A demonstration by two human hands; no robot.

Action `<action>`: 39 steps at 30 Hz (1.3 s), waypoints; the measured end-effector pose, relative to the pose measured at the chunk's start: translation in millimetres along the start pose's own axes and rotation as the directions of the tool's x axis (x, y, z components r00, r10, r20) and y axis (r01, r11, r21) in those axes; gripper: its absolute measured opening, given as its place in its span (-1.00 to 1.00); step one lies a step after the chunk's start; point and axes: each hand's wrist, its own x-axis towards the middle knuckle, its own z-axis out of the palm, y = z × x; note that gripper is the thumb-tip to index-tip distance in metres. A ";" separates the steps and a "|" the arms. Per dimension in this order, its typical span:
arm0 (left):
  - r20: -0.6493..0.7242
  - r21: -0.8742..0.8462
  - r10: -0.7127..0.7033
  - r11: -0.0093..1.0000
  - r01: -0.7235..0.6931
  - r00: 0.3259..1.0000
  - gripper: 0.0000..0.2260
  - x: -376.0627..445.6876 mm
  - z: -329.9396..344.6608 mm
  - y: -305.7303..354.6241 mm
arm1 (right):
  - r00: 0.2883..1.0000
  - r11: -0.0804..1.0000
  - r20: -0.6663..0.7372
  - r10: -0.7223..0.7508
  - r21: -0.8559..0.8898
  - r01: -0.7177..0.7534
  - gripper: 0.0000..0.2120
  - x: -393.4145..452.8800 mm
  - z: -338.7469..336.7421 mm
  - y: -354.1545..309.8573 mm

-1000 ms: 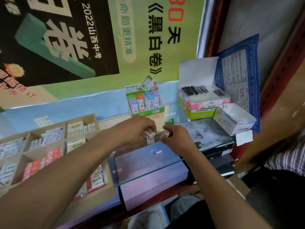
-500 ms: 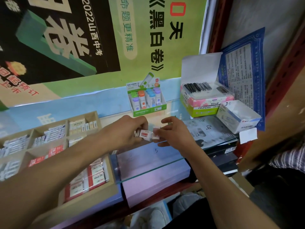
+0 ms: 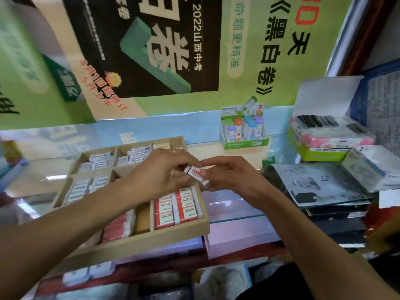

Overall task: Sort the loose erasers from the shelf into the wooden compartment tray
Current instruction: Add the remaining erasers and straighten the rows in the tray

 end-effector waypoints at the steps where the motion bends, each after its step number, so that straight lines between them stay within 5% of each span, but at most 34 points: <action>1: -0.011 0.003 -0.017 1.000 0.017 1.000 -0.70 -7.9 -3.8 -1.9 | 1.000 1.000 0.005 0.008 -0.025 -0.008 -0.70 2.6 6.5 -1.8; 6: -0.146 -0.131 -0.155 0.982 0.136 0.977 -0.65 -51.2 -27.2 -11.5 | 1.000 0.983 0.021 0.010 -0.185 -0.006 -0.71 13.8 46.0 -19.1; 11: -0.212 -0.049 -0.123 0.992 0.115 0.969 -0.68 -96.1 -51.5 -23.8 | 0.982 0.927 0.188 -0.031 -0.362 0.098 -0.76 25.2 89.0 -31.3; 15: -0.245 -0.003 -0.251 0.966 0.258 0.936 -0.68 -132.5 -62.6 -39.5 | 0.964 0.859 0.267 -0.008 -0.492 0.143 -0.73 42.0 127.5 -41.9; 19: -0.388 0.012 -0.431 0.882 0.472 0.815 -0.79 -167.5 -73.3 -60.2 | 0.966 0.793 0.259 -0.018 -0.584 0.171 -0.66 70.0 162.4 -49.9; 25: -0.443 -0.205 -0.695 0.693 0.691 0.566 -0.77 -194.3 -73.3 -85.9 | 0.945 0.689 0.320 0.060 -0.698 0.193 -0.74 101.0 200.0 -57.0; 31: -0.404 -0.154 -0.666 0.725 0.671 0.627 -0.83 -206.2 -56.6 -94.7 | 0.903 0.543 0.404 0.148 -0.796 0.268 -0.76 111.8 223.0 -59.7; 39: -0.374 -0.217 -0.705 0.698 0.682 0.603 -0.83 -206.9 -53.7 -93.0 | 0.864 0.383 0.476 0.165 -0.838 0.389 -0.58 115.9 230.7 -54.6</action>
